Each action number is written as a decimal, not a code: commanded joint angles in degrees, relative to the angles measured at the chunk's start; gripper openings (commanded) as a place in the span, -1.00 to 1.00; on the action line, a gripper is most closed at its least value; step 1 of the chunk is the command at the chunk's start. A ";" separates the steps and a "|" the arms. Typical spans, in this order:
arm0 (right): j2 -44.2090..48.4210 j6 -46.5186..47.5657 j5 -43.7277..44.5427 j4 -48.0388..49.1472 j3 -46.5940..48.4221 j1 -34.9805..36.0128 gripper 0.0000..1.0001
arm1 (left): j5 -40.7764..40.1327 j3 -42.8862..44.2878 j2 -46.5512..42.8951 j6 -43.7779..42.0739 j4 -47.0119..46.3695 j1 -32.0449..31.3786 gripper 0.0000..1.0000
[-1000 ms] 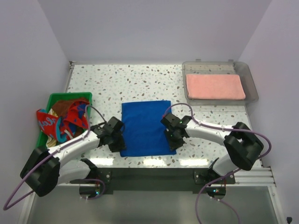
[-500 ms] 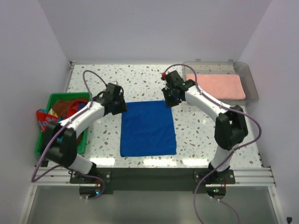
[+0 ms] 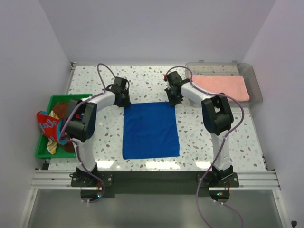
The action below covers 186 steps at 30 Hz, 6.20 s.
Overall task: Fold and stack the towels
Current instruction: Fold the towel
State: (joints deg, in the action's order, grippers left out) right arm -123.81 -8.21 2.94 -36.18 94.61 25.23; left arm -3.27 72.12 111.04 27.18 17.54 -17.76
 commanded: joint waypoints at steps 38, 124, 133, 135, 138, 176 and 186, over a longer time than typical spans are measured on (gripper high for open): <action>-17.60 42.83 -21.22 -26.57 37.84 -2.91 -0.06 | 20.76 18.32 4.88 -55.74 15.86 5.45 0.57; 10.16 29.84 -9.62 -5.03 4.91 -0.98 -1.00 | 9.08 6.48 -6.53 -40.81 13.31 5.37 -1.00; 22.29 23.68 -8.57 -8.11 -8.64 0.69 -1.00 | 1.42 -7.94 -20.77 -27.62 13.30 1.41 -1.00; 25.18 22.11 -8.13 -8.03 -12.23 1.22 -1.00 | 1.60 -10.32 -24.11 -24.56 14.01 0.97 -1.00; 27.82 20.00 -6.46 -8.20 -16.10 2.89 -1.00 | 2.65 -14.01 -28.33 -22.09 15.15 0.27 -1.00; 33.11 5.75 -3.03 -5.92 -31.24 7.11 -1.00 | 8.19 -19.12 -28.17 -8.28 26.14 -3.77 -1.00; 29.24 4.78 -3.03 -4.60 -32.47 7.28 -1.00 | 7.49 -21.75 -25.00 -7.23 25.26 -4.30 -1.00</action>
State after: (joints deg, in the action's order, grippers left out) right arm -93.86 -2.68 -2.55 -40.58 63.05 32.73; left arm 7.01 51.37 85.52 19.42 41.25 -22.22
